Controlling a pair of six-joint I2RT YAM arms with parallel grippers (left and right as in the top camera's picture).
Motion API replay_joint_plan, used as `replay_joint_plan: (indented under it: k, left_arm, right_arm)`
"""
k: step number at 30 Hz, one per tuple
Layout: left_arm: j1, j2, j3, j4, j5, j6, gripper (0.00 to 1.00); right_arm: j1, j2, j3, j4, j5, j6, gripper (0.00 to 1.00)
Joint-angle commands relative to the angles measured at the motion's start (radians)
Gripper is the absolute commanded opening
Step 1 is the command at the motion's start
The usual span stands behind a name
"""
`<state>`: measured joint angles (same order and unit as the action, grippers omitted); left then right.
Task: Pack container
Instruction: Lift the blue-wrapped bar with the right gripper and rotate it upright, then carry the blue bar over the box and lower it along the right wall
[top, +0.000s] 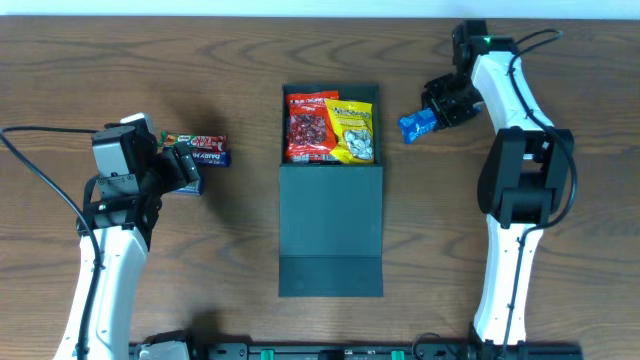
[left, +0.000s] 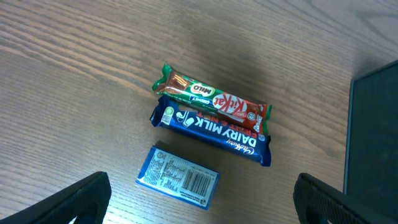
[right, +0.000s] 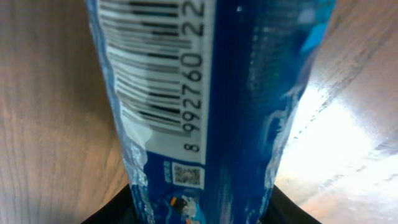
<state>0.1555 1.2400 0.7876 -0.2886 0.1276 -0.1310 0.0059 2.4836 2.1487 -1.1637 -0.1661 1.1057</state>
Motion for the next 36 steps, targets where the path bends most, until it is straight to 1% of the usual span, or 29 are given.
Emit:
replay_joint_plan:
  k: [1, 4, 5, 8, 12, 19, 23, 25, 28, 36]
  left_arm:
    - [0.001, 0.003, 0.027, -0.003, -0.001, -0.003, 0.95]
    - [0.001, 0.003, 0.027, -0.003, -0.001, -0.003, 0.95]
    - [0.001, 0.003, 0.027, -0.003, -0.001, -0.003, 0.95]
    - [0.001, 0.003, 0.027, -0.003, -0.001, -0.003, 0.95]
    - [0.001, 0.003, 0.027, -0.003, 0.0, -0.003, 0.95]
    - [0.001, 0.003, 0.027, -0.018, 0.0, -0.003, 0.95]
    - [0.001, 0.003, 0.027, -0.026, 0.0, -0.003, 0.95]
    - [0.001, 0.003, 0.027, -0.028, 0.0, -0.003, 0.95]
    - [0.001, 0.003, 0.027, -0.033, 0.0, -0.003, 0.95]
    - [0.001, 0.003, 0.027, -0.041, 0.0, -0.004, 0.95]
  right_arm:
    - [-0.005, 0.019, 0.103, -0.03, 0.018, -0.105, 0.18]
    - [0.009, 0.019, 0.236, -0.087, 0.02, -0.221, 0.03]
    - [0.021, 0.019, 0.294, -0.109, 0.02, -0.282, 0.01]
    - [0.071, 0.019, 0.436, -0.171, 0.02, -0.448, 0.02]
    - [0.155, 0.019, 0.552, -0.249, 0.02, -0.597, 0.02]
    - [0.293, 0.019, 0.581, -0.363, 0.02, -0.78, 0.01]
    - [0.346, 0.019, 0.581, -0.394, 0.021, -0.896, 0.02]
    - [0.364, 0.019, 0.579, -0.407, 0.045, -0.912, 0.01]
    - [0.373, 0.019, 0.565, -0.42, 0.119, -0.88, 0.01]
    - [0.373, 0.019, 0.436, -0.422, 0.121, -0.779, 0.02]
